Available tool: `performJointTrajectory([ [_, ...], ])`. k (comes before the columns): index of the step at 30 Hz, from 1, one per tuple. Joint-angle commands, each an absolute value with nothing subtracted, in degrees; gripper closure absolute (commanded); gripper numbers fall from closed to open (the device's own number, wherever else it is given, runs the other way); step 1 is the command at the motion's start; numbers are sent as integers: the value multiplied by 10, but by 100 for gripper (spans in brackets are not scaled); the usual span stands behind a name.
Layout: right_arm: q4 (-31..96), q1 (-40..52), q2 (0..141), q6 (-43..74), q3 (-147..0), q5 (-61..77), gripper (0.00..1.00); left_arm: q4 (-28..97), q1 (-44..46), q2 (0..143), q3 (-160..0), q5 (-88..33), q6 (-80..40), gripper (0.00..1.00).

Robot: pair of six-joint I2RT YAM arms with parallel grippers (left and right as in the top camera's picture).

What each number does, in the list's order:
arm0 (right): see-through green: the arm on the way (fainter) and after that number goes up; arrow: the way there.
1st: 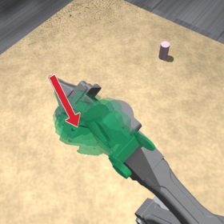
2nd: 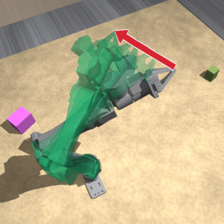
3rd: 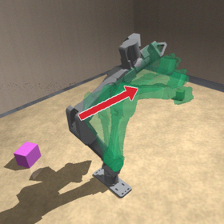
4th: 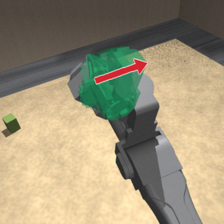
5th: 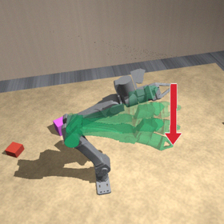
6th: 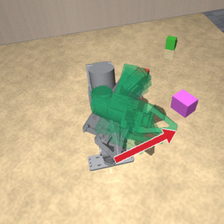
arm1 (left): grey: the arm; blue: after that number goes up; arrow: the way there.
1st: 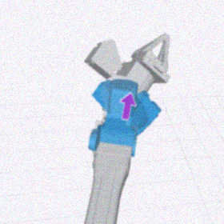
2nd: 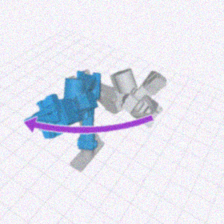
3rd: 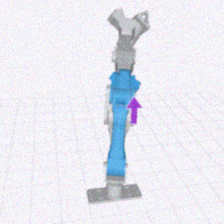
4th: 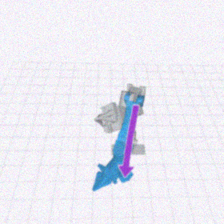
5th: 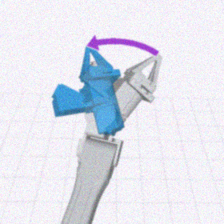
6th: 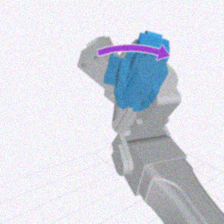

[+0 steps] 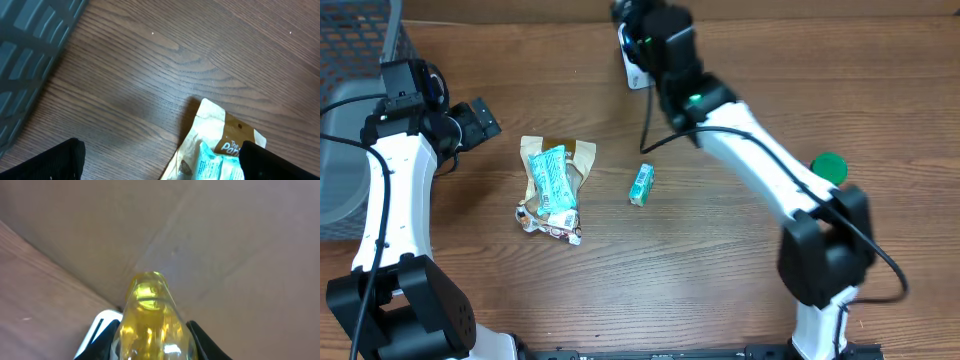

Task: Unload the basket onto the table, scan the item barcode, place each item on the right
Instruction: 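Raise the yellow bottle to the white scanner with the right gripper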

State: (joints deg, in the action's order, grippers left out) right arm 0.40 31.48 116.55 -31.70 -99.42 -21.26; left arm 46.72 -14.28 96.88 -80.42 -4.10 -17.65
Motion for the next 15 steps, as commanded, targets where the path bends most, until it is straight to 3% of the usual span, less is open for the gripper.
performJointTrajectory([
  [1, -72, 316, 1208, -467, -1001, -286, 93, 467, -142, 970, -815, -45, -180, 0],
  [15, -239, 309, 1319, -563, -1001, -269, 96, 467, -142, 970, -815, -45, -180, 0],
])
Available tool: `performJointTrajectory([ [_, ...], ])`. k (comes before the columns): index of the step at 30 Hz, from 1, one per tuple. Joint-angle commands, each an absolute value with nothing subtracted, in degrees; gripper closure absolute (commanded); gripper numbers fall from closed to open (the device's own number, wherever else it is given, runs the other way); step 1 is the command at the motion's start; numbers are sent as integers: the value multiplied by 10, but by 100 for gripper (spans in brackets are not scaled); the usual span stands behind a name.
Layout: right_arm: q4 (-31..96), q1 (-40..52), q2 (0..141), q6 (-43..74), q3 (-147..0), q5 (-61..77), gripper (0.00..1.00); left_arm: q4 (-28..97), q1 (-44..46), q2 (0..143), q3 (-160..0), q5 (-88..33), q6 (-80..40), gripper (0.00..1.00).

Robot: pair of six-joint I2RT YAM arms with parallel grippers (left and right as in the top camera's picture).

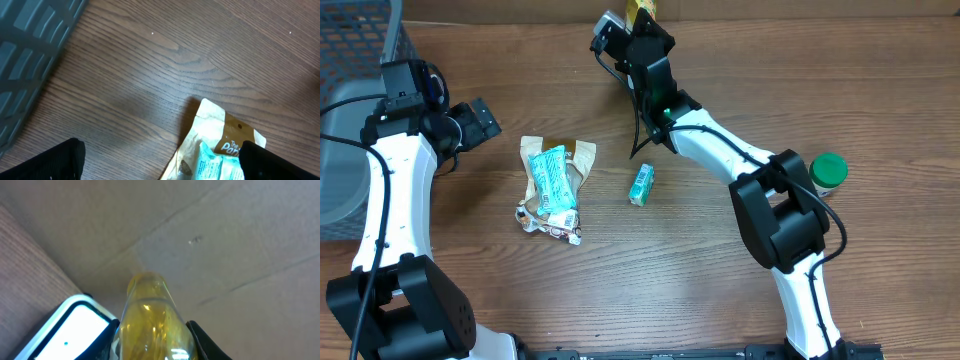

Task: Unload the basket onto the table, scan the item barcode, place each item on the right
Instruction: 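Raise the yellow bottle to the white scanner with the right gripper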

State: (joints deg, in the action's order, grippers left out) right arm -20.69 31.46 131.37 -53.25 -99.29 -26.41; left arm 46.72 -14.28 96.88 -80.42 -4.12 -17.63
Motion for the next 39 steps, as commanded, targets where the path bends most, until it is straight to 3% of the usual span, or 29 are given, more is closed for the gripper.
performJointTrajectory([
  [1, -237, 307, 1322, -564, -1001, -258, 96, 467, -142, 970, -815, -45, -180, 0],
  [39, -163, 292, 1330, -450, -1001, -209, 96, 467, -142, 970, -815, -45, -180, 0],
])
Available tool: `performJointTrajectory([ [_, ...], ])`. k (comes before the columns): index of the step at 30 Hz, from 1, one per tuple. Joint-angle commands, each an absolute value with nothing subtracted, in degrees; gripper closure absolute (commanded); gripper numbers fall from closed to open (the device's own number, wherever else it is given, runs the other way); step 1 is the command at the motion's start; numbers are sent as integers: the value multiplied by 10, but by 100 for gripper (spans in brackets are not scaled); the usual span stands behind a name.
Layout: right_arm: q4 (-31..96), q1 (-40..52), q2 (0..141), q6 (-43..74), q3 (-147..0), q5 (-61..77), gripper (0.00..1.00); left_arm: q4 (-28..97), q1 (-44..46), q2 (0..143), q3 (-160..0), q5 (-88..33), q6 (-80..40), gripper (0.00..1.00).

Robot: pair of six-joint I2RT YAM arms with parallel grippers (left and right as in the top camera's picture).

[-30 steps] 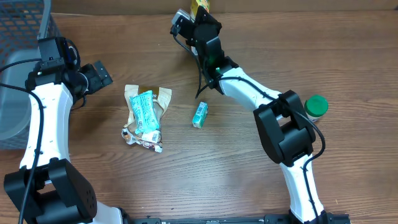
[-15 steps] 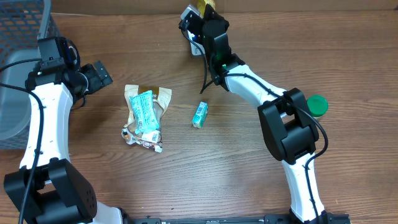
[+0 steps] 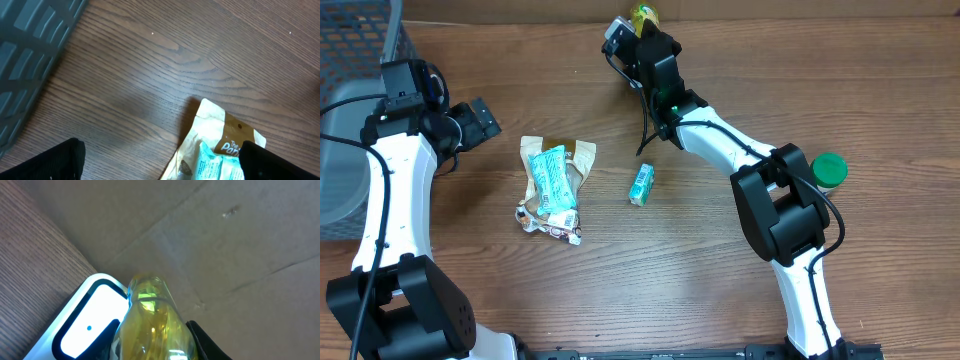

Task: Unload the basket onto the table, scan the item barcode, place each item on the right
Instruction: 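Raise the yellow bottle to the white scanner with the right gripper, then carry the yellow bottle right and set it beside the green jar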

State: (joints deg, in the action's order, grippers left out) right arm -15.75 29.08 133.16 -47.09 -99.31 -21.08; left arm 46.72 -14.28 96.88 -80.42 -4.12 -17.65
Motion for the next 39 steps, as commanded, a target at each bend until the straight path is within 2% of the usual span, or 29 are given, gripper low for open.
performJointTrajectory([
  [1, -170, 292, 1329, -450, -1002, -209, 96, 467, -142, 970, -815, -45, -180, 0],
  [4, -179, 292, 1309, -429, -1002, -209, 96, 467, -142, 970, -815, -45, -180, 0],
  [7, -173, 291, 1263, -361, -1002, -208, 96, 467, -142, 970, -815, -45, -180, 0],
  [11, -98, 280, 1180, -265, -1002, -209, 96, 467, -142, 970, -815, -45, -180, 0],
  [19, 314, 246, 1028, -5, -1002, -192, 96, 467, -142, 970, -815, -45, -180, 0],
  [20, 397, 237, 1009, 48, -1002, -161, 96, 467, -142, 970, -815, -45, -180, 1],
  [23, 523, 219, 993, 123, -1002, -98, 95, 467, -142, 970, -815, -45, -180, 0],
  [27, 669, 192, 993, 170, -995, -58, 92, 467, -142, 970, -815, -45, -180, 0],
  [31, 760, 164, 993, 194, -956, -59, 92, 467, -142, 970, -815, -45, -180, 0],
  [39, 771, 133, 993, 197, -886, -59, 90, 467, -142, 970, -815, -45, -180, 0],
])
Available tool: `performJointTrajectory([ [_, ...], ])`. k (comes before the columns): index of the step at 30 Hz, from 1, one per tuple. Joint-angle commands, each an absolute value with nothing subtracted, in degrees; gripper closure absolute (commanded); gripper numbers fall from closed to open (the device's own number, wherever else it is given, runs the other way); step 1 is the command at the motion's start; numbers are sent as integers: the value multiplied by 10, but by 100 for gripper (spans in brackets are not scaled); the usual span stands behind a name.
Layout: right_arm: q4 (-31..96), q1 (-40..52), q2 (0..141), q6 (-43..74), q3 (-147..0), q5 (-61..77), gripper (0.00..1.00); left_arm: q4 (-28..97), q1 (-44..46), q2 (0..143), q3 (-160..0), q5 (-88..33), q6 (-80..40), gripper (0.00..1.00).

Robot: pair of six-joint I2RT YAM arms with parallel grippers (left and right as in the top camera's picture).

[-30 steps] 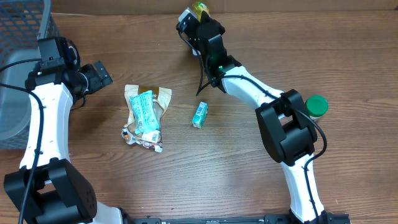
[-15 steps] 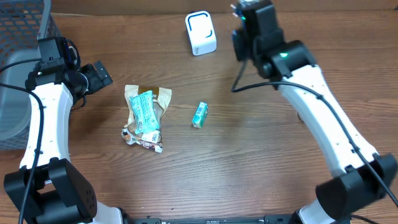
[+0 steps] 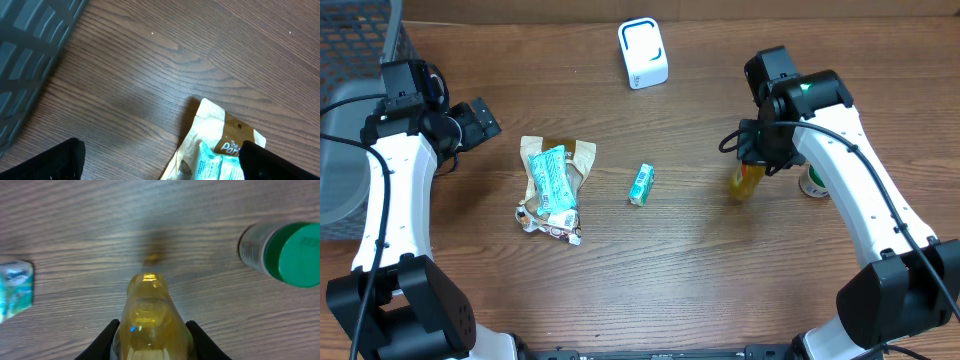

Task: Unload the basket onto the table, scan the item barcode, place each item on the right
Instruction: 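Carry the yellow bottle right and set it beside the green jar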

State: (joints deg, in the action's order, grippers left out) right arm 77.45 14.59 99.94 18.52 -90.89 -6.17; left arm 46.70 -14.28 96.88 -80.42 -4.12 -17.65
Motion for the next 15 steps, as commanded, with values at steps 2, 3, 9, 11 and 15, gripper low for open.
performJointTrajectory([
  [2, 771, 128, 993, 195, -873, -59, 90, 467, -142, 970, -815, -45, -180, 0],
  [3, 771, 124, 993, 195, -862, -59, 90, 467, -142, 970, -815, -45, -180, 0],
  [9, 764, 105, 993, 195, -812, -81, 89, 467, -142, 970, -815, -45, -180, 0],
  [11, 758, 99, 993, 195, -807, -105, 90, 467, -142, 970, -815, -45, -180, 0],
  [15, 718, 86, 993, 193, -807, -109, 86, 467, -142, 970, -815, -45, -180, 0],
])
